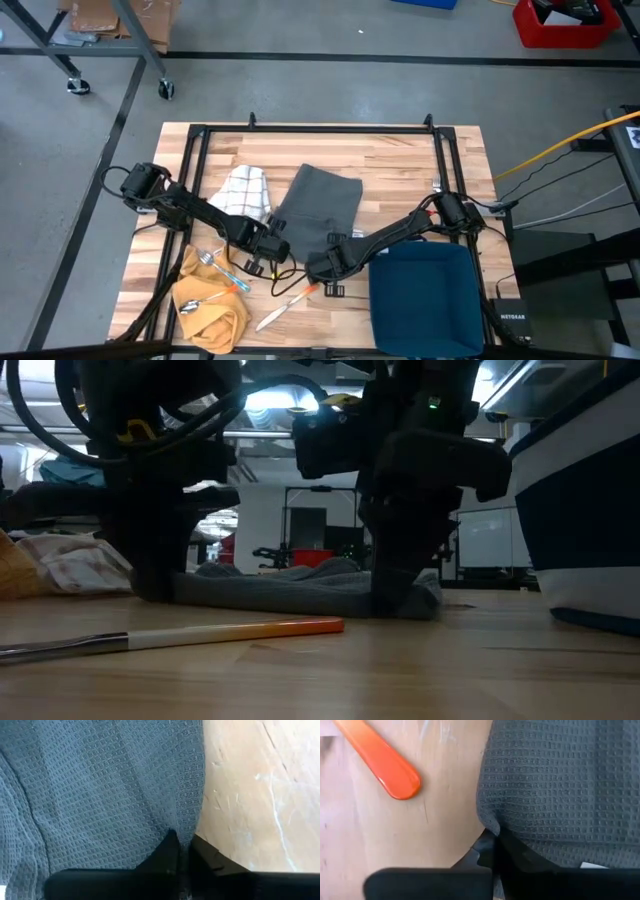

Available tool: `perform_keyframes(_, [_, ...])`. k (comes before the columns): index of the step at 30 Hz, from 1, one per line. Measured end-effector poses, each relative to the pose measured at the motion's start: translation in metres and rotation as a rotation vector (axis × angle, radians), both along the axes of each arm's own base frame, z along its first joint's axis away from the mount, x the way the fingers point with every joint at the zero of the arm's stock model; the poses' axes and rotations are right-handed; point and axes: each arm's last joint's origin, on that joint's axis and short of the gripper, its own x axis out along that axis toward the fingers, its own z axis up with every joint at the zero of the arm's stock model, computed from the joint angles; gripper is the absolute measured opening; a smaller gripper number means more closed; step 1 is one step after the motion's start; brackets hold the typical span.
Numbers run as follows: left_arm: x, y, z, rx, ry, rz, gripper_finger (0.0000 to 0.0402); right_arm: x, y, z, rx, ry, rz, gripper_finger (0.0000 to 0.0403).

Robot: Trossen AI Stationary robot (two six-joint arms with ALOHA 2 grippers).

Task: Fold towel
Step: Fold the grey towel

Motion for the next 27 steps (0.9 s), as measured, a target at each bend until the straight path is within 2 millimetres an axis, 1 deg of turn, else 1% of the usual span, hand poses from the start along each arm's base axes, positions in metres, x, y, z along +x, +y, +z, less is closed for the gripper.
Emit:
perform_keyframes(3, [-0.003, -0.006, 0.002, -0.030, 0.013, 0.000, 0.0011, 0.002, 0.002, 0.004, 0.058, 0.011, -0.035, 0.0021])
perform_keyframes(6, [-0.009, -0.015, 0.008, -0.057, 0.060, -0.002, 0.0008, 0.007, 0.007, 0.011, 0.127, 0.001, -0.034, 0.0007])
perform_keyframes(12, [-0.020, -0.033, 0.034, -0.209, 0.132, 0.008, 0.0005, 0.014, 0.026, 0.035, 0.211, -0.052, 0.014, 0.0008])
perform_keyframes(19, [-0.030, -0.063, 0.070, -0.478, 0.158, -0.022, 0.0003, 0.011, 0.059, 0.072, 0.270, -0.087, 0.097, 0.0007])
perform_keyframes(23, [-0.033, -0.078, 0.091, -0.580, 0.150, -0.026, 0.0004, 0.006, 0.077, 0.096, 0.295, -0.116, 0.121, 0.0003])
perform_keyframes(27, [-0.036, -0.086, 0.116, -0.637, 0.109, -0.056, 0.0002, 0.000, 0.089, 0.120, 0.272, -0.158, 0.129, 0.0004])
